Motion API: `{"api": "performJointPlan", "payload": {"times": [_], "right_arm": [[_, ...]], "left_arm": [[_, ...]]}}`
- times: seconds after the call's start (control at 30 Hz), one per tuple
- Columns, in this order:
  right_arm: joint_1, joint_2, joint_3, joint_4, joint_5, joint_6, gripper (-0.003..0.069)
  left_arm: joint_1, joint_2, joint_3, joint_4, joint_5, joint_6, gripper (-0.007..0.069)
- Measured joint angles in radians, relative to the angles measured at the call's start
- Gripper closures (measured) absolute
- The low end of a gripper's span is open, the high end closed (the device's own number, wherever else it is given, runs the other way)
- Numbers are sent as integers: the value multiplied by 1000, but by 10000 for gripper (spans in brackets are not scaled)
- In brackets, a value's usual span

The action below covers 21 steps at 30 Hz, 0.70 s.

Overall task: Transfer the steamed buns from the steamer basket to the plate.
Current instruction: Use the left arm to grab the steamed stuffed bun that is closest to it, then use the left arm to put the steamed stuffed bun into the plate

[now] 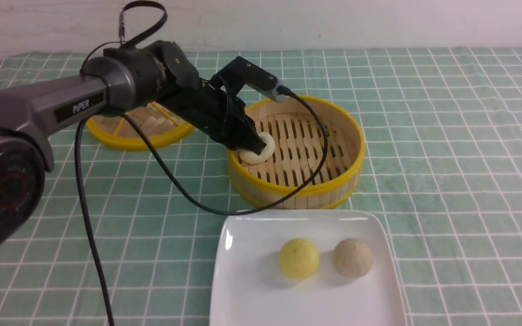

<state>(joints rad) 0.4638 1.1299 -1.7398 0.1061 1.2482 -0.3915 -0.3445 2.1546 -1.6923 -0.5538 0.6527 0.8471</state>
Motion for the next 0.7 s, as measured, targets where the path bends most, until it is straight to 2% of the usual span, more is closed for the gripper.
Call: {"api": "performJointPlan", "payload": {"times": [0.23, 0.4, 0.57, 0.7], "right_arm": [[0, 0, 0, 35, 0, 0, 383], [0, 0, 0, 46, 19, 0, 383], [0, 0, 0, 46, 19, 0, 384], [0, 0, 0, 46, 19, 0, 384]], "left_arm": [[0, -130, 3, 32, 64, -55, 594], [0, -357, 3, 47, 149, -58, 594], [0, -563, 3, 48, 293, -119, 594], [0, -633, 3, 51, 424, -167, 594]]}}
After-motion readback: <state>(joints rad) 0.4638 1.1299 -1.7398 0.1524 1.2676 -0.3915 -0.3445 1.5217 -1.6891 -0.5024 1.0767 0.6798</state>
